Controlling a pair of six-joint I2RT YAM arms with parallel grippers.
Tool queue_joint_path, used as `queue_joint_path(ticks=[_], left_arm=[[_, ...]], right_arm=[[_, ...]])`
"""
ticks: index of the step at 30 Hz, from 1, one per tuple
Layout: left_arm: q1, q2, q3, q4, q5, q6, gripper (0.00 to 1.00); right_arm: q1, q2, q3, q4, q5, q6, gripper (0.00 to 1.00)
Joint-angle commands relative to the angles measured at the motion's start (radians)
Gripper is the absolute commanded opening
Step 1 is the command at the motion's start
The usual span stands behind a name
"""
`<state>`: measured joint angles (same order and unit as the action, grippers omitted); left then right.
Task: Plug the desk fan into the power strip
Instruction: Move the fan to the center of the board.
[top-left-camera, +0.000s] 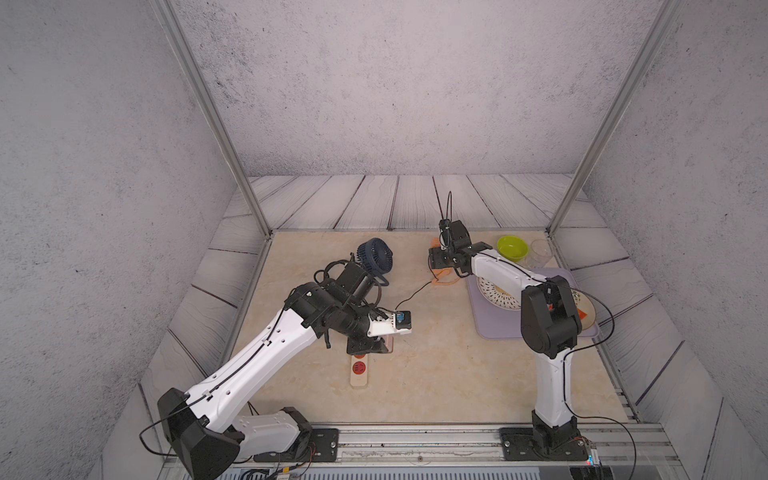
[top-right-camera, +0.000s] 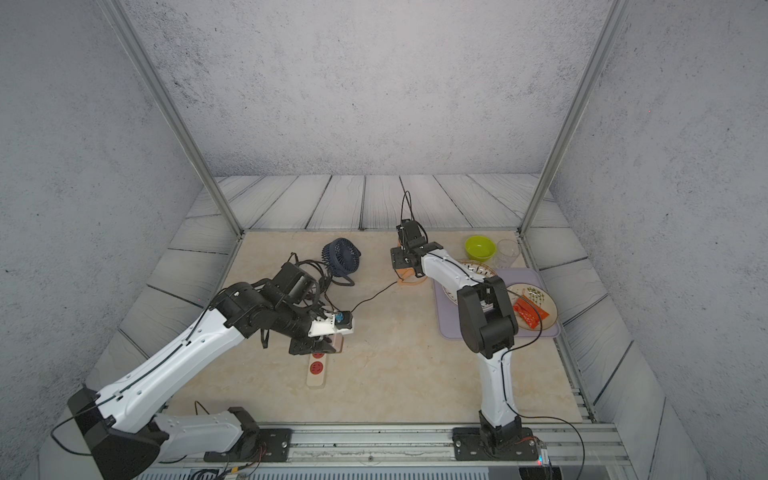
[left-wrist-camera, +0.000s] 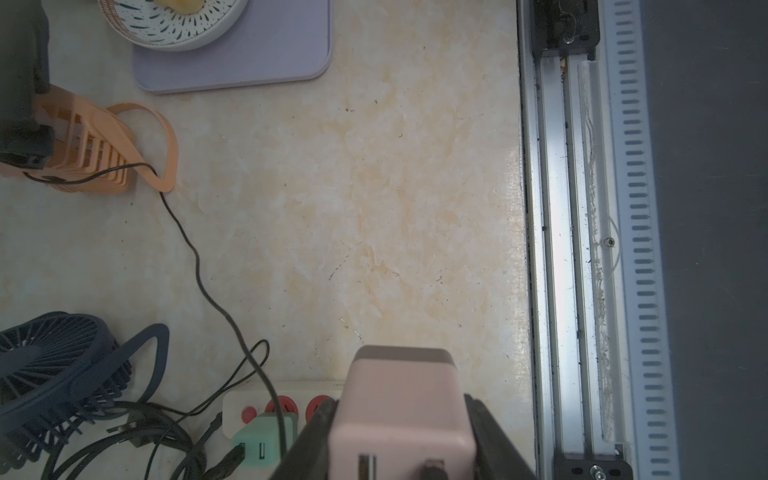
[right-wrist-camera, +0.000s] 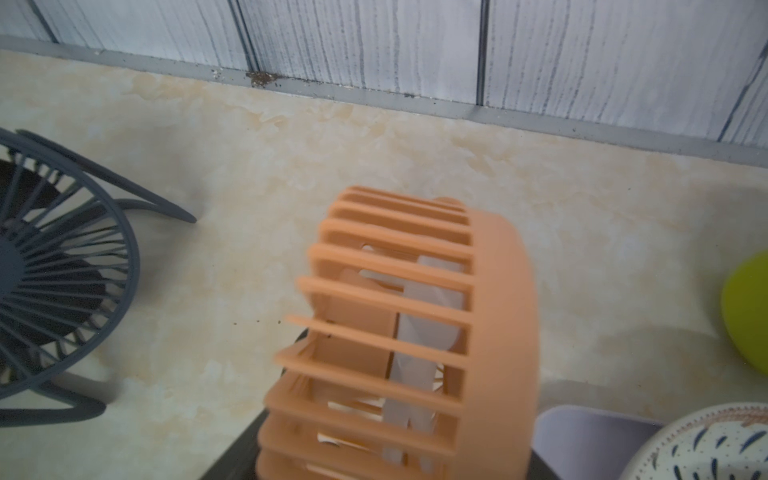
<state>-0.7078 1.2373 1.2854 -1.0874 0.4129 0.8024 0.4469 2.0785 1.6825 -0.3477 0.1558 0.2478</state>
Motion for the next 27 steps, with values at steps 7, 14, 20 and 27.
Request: queue_joint_path(ticks=[7, 14, 20, 27], left_arm=[[0.033, -0.042, -0.036, -0.033, -0.025, 0.007, 0.00], [0.088, -0.104, -0.130, -0.038, -0.078, 0.026, 0.00], [0.133, -0.129, -0.195, -0.034, -0.107, 0.058, 0.00], [0.145, -0.126, -0.263, -0.007, -0.173, 0.092, 0.00]], right_arm=[[0.032, -0.130, -0.105, -0.060, -0.032, 0.024, 0.52], [0.094, -0.266, -0.279, 0.013, -0.024, 0.114, 0.54], [0.142, -0.284, -0.324, 0.051, -0.006, 0.186, 0.55], [0.155, -0.256, -0.308, 0.034, 0.003, 0.184, 0.75]])
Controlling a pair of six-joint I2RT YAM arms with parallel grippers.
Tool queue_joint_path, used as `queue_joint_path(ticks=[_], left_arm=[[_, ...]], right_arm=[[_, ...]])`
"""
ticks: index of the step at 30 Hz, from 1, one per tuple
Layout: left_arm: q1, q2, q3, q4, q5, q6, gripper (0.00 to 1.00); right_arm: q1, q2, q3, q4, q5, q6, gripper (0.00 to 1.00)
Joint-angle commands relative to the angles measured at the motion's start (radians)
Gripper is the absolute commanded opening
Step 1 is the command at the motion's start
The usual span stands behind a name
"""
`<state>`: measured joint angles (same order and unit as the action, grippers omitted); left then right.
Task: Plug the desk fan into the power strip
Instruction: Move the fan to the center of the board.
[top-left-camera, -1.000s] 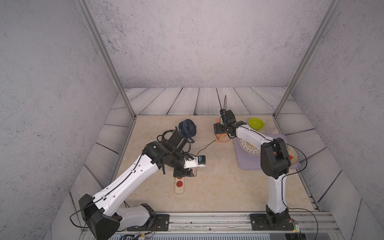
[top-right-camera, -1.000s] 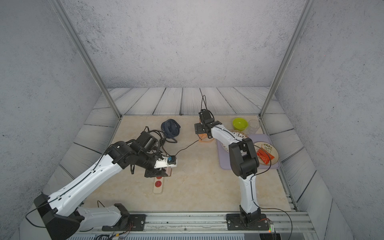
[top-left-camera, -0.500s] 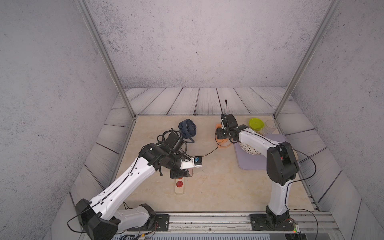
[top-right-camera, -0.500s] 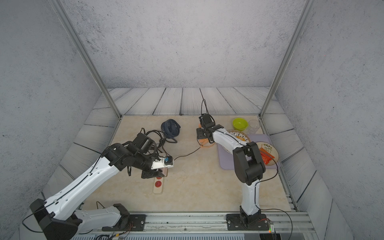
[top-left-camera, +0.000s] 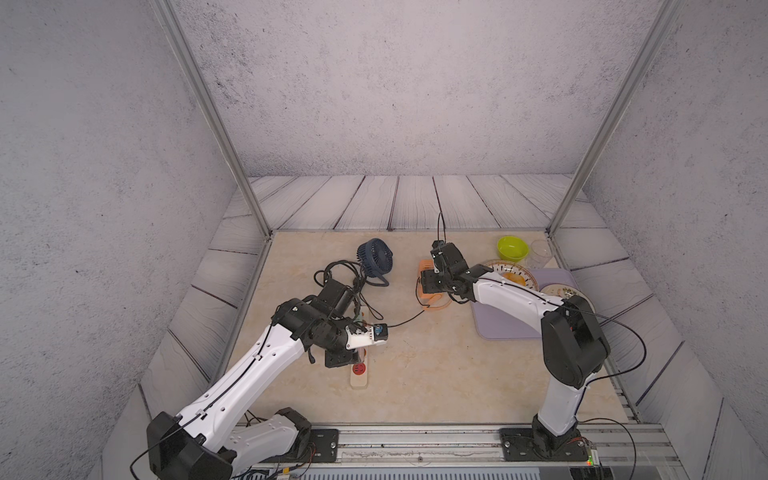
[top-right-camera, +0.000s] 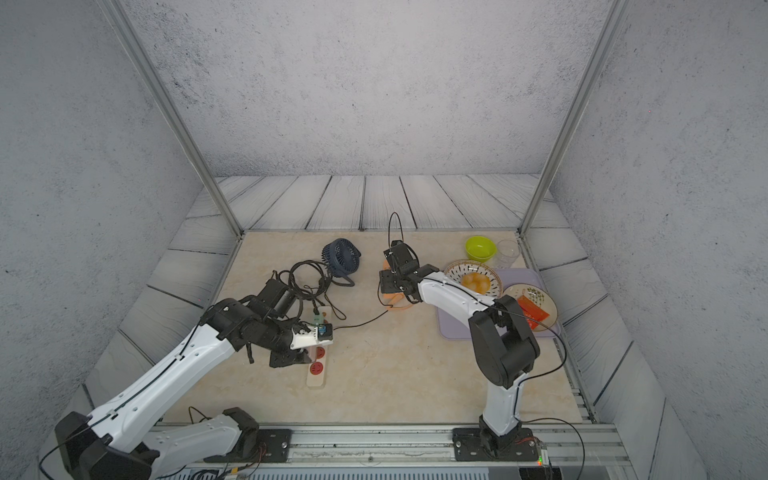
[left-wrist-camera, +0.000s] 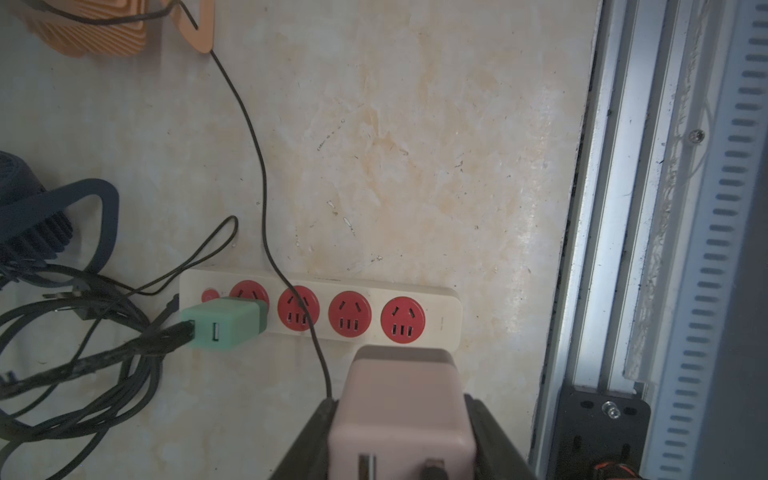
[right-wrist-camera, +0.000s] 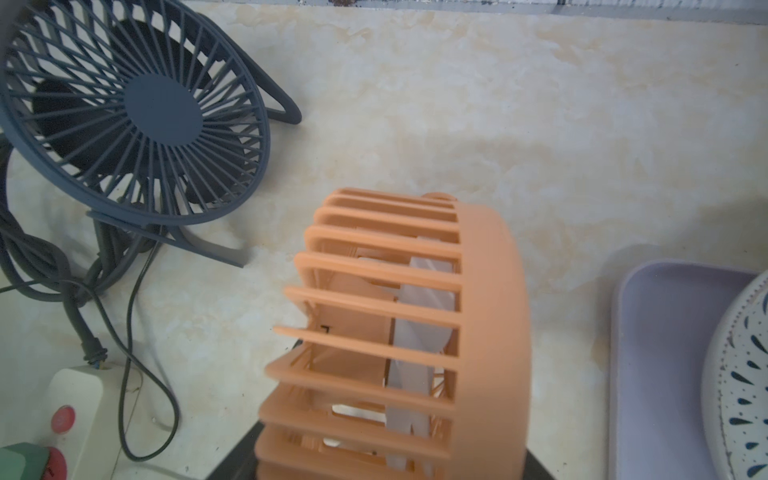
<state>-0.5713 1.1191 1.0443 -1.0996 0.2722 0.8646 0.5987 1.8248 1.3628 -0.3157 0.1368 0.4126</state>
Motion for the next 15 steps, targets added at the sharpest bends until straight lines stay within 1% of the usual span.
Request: queue_joint_path(ticks=[1, 4, 6, 8, 12, 15], left_arm=[[0.010, -0.006, -0.028, 0.017, -0.043, 0.034, 0.00], [0.013, 0.005, -0.055, 0.046, -0.048, 0.043, 0.00], [0.014, 0.017, -0.068, 0.059, -0.040, 0.043, 0.00], [0.016, 0.031, -0.085, 0.079, -0.042, 0.049, 0.00], [0.032, 0.067, -0.124, 0.144, -0.051, 0.059, 0.00], [0.057, 0.091, -0.130, 0.187, -0.023, 0.060, 0.00]], right_arm=[[0.003, -0.008, 0.010, 0.002, 0.022, 0.016, 0.76], [0.004, -0.040, 0.004, -0.002, 0.028, 0.003, 0.82], [0.004, -0.062, 0.008, -0.015, 0.035, -0.019, 0.88], [0.003, -0.086, 0.009, -0.034, 0.046, -0.031, 0.97], [0.003, -0.163, -0.037, -0.044, 0.036, -0.055, 0.99], [0.002, -0.232, -0.075, -0.058, 0.044, -0.075, 0.99]])
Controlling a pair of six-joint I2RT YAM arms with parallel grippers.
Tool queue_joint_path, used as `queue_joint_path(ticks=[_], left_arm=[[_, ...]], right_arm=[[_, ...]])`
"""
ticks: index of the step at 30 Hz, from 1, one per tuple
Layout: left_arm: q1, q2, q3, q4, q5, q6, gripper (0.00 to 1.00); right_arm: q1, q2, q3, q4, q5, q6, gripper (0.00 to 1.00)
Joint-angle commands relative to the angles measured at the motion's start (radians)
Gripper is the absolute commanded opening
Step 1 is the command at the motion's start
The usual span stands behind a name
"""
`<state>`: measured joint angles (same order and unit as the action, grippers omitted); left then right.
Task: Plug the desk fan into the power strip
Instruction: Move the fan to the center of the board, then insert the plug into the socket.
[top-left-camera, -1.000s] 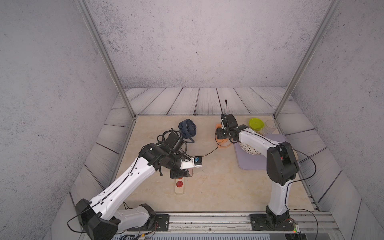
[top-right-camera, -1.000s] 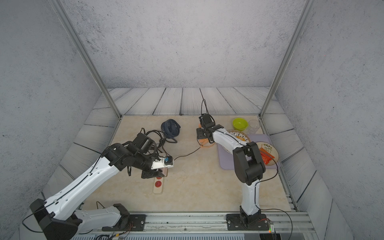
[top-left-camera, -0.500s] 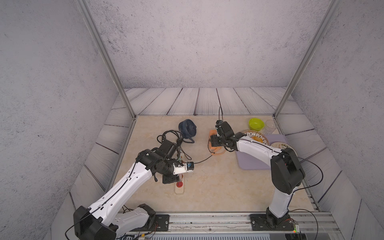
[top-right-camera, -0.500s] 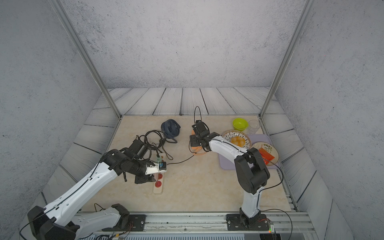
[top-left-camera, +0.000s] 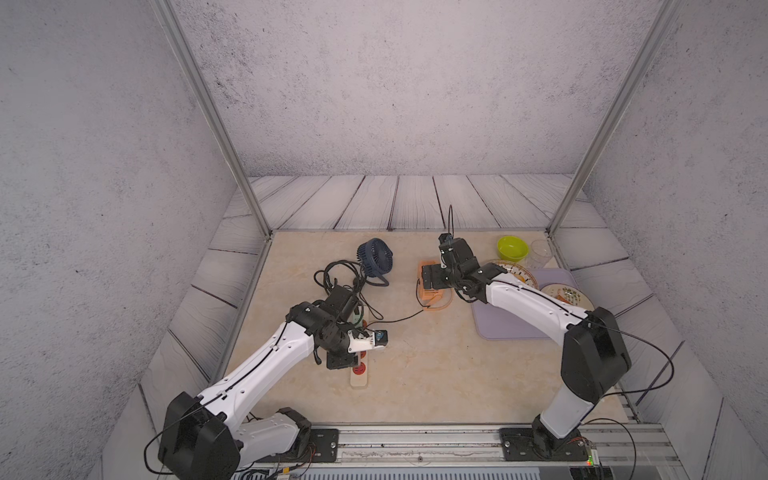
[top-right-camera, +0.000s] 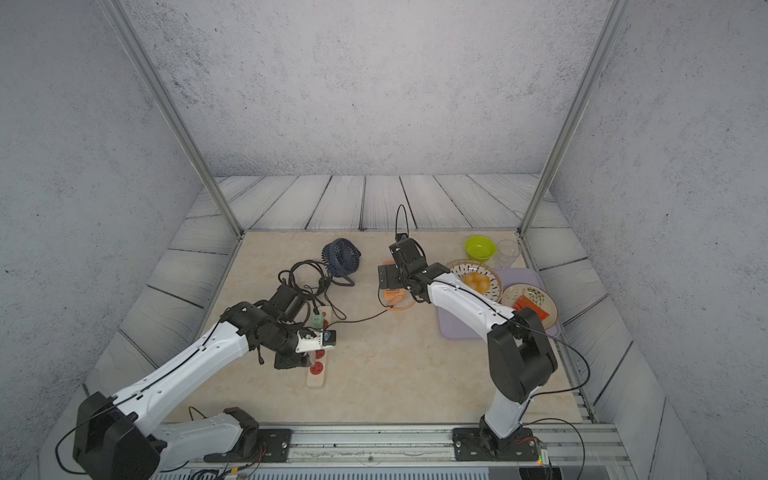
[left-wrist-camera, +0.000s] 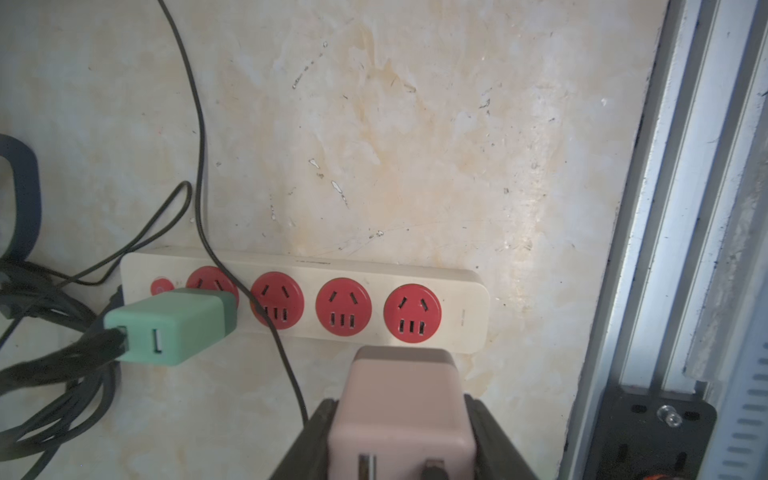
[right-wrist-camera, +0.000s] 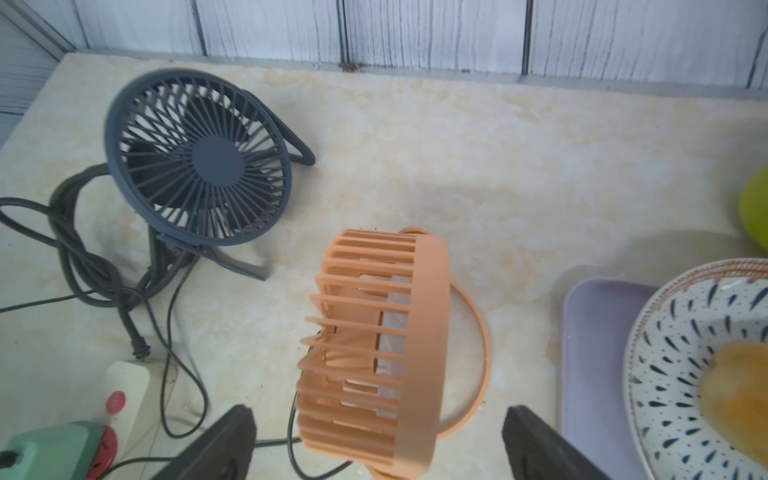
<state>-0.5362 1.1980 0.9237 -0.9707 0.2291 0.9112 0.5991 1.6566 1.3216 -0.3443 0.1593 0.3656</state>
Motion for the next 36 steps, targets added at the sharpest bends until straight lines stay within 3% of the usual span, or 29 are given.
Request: queue_joint_path(ticks=[1, 12, 21, 28, 36], left_arm=[[0.031, 0.019, -0.011, 0.071, 0.027, 0.017, 0.00], [0.144, 0.109, 0.010, 0.108, 0.144, 0.095, 0.00], [0.168, 0.170, -0.002, 0.107, 0.169, 0.144, 0.00], [0.180, 0.166, -0.012, 0.132, 0.159, 0.156, 0.00], [0.183, 0.198, 0.012, 0.112, 0.118, 0.163, 0.00]], right_arm=[[0.002, -0.087, -0.052, -0.033, 0.027, -0.034, 0.99], [-0.052, -0.439, -0.315, 0.001, 0.011, -0.141, 0.99], [-0.106, -0.660, -0.510, 0.027, 0.012, -0.247, 0.99], [-0.115, -0.752, -0.609, 0.091, 0.033, -0.284, 0.99], [-0.114, -0.746, -0.612, 0.103, 0.015, -0.282, 0.99]])
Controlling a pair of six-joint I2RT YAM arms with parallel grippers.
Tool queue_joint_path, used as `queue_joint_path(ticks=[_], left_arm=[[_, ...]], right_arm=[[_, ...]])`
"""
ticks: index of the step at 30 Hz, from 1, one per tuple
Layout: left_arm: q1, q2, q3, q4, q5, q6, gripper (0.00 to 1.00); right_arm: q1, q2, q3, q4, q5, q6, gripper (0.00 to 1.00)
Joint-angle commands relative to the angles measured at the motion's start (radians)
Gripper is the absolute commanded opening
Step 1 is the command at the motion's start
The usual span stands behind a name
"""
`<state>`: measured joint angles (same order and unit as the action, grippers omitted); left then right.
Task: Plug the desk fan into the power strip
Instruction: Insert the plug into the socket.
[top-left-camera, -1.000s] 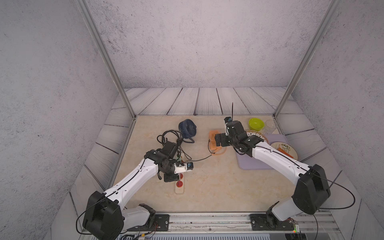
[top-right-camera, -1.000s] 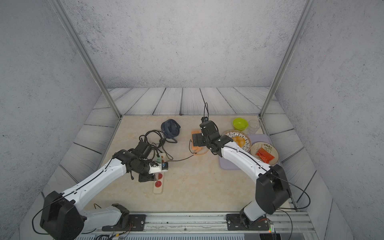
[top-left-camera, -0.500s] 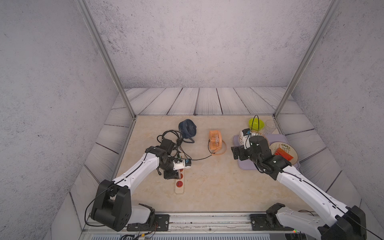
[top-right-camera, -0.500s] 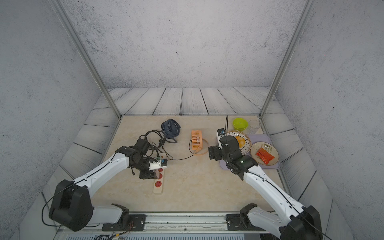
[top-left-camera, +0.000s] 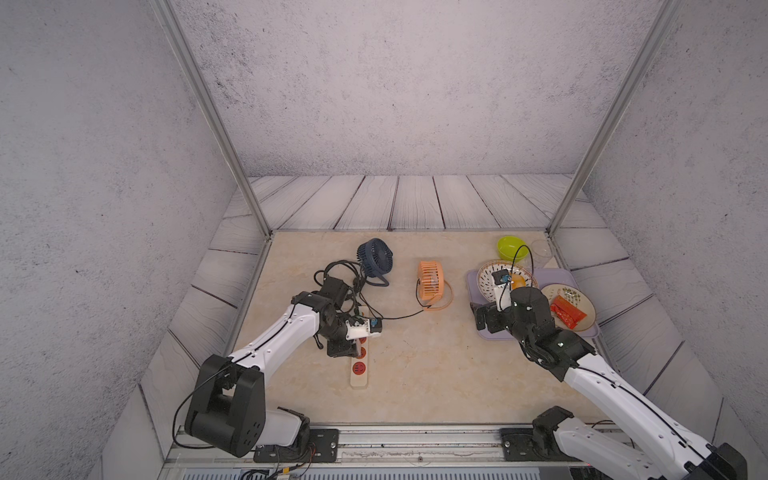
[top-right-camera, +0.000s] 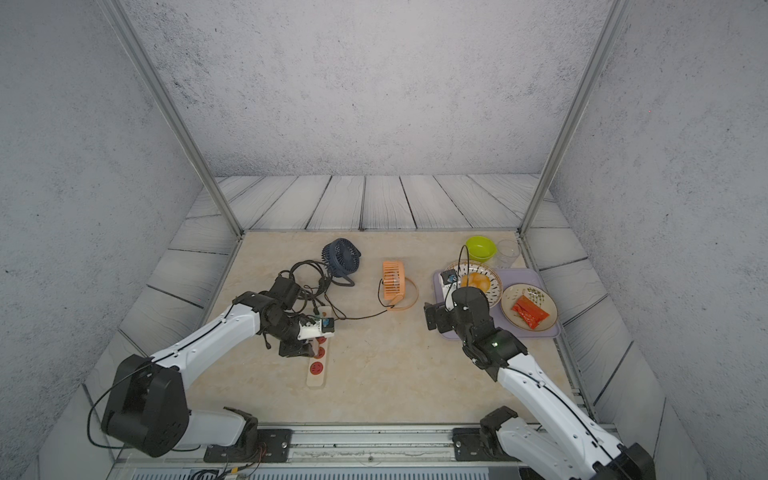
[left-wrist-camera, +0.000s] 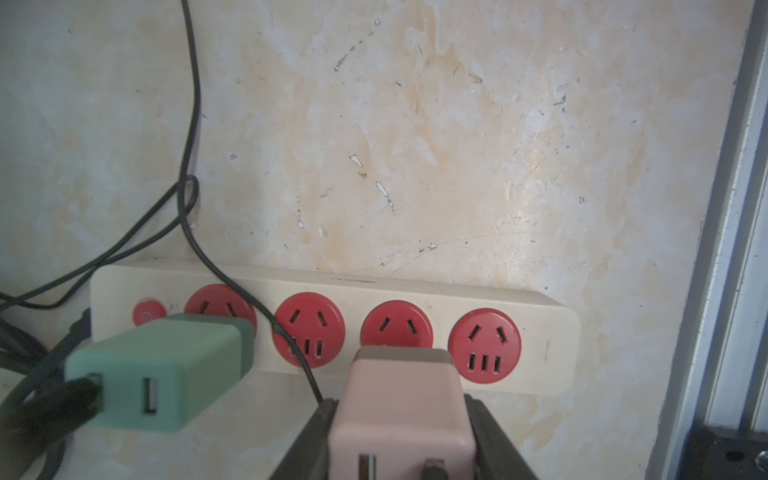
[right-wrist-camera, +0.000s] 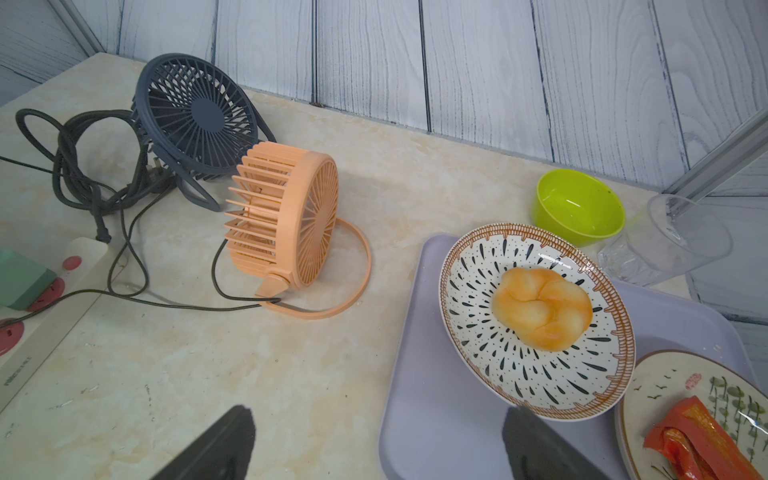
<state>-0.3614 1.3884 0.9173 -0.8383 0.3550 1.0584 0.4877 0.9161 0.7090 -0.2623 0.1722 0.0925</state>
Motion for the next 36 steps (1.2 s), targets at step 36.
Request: queue_joint_path(ticks=[36], left_arm=[[0.009, 0.135, 0.072, -0.045, -0.023, 0.028, 0.00]], right_arm=[[-0.009, -0.001, -0.007, 0.021, 0.028, -0.008, 0.99]])
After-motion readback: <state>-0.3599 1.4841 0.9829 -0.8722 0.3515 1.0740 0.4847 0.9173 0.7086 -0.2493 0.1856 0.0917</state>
